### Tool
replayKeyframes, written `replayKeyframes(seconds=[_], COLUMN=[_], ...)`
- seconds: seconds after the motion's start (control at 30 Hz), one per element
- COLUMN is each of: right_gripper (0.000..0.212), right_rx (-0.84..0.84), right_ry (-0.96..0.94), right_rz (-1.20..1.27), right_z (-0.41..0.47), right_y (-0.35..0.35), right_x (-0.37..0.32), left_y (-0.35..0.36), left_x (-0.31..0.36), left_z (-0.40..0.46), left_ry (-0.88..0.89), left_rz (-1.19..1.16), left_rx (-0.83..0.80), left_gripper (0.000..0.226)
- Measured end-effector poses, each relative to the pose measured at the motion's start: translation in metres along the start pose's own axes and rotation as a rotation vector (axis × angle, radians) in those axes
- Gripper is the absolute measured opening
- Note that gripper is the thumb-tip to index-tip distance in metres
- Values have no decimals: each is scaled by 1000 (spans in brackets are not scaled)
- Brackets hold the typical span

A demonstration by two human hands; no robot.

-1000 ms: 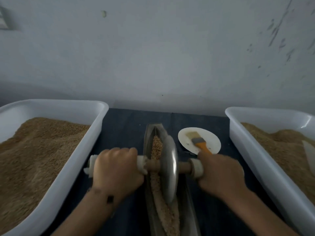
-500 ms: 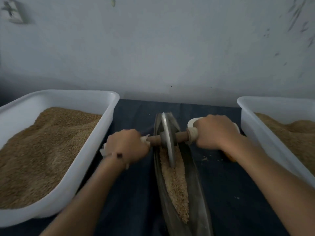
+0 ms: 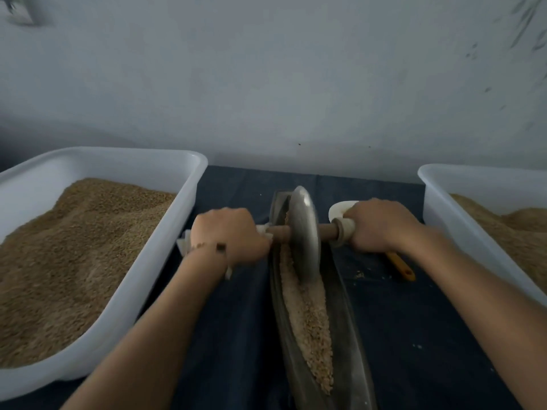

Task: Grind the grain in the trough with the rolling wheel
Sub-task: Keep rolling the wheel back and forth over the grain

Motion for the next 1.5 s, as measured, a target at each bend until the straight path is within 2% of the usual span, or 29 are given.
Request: replayKeyframes(seconds=[0.13,0.17,0.23,0.3,0.4,0.5,0.53,0.6,0.67,0.77,0.87,0.93,1.0,1.03,1.07,1.13,1.23,1.3,1.37,1.43,1.5], right_gripper=[18,19,15,4,15,25,24,22,25,21,9,6,9,10,10,10,16,23,18,17,15], right_rx=[-285,-300,-240,-72,324,691,766,797,748,408,207,51,-164,-235,-247,-97,356,613,806,868,852], right_ry=[210,219,189,104,2,-209,-284,-367,-381,-156,-59,-6,121,170,179,126,-121,-266,-357,-390,-402], right_rz=[245,259,216,112,-48,5,7,-57,-90,-165,-29,133,274,306,289,162,-113,-106,-52,-44,-65], right_z=[28,30,26,6,-49,-99,-106,-106,-88,-48,-16,1,13,15,16,9,-31,-68,-99,-113,-109], right_y=[-9,-10,-13,-7,24,48,49,43,31,21,17,14,7,4,1,-2,7,26,41,48,45], right_x=[0,-1,-4,-5,-4,-4,-3,-8,-14,-7,9,11,9,7,5,-1,-13,-14,-8,-5,-7], left_y=[-5,-4,-4,-7,-5,2,6,12,12,6,-7,-18,-25,-25,-22,-14,4,10,11,11,10], left_x=[-7,-9,-9,-5,7,17,16,14,12,9,10,8,4,1,-1,-4,-1,8,16,18,17], left_z=[40,42,41,23,-31,-85,-93,-99,-91,-57,-12,18,36,39,37,24,-31,-77,-108,-118,-113], left_ry=[104,121,101,27,38,125,111,64,36,-43,16,100,137,136,122,39,-41,-2,25,20,27], left_rz=[-171,-198,-192,-120,146,80,60,58,41,132,132,88,27,-4,-26,-36,34,64,80,108,101], left_rx=[-496,-546,-536,-347,237,662,744,761,653,363,162,-65,-349,-433,-437,-284,127,450,677,767,753], left_gripper=[10,12,11,18,34,23,20,21,29,36,41,34,17,12,12,21,27,24,23,23,22])
Point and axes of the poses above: each hand's wrist, its own z-axis towards the middle knuckle, its own y-axis out of the palm, x = y × z, the point moved 2 cm from there along z, towards the middle knuckle, and after that the axes turned 15 degrees about z, right-handed, at the moved point
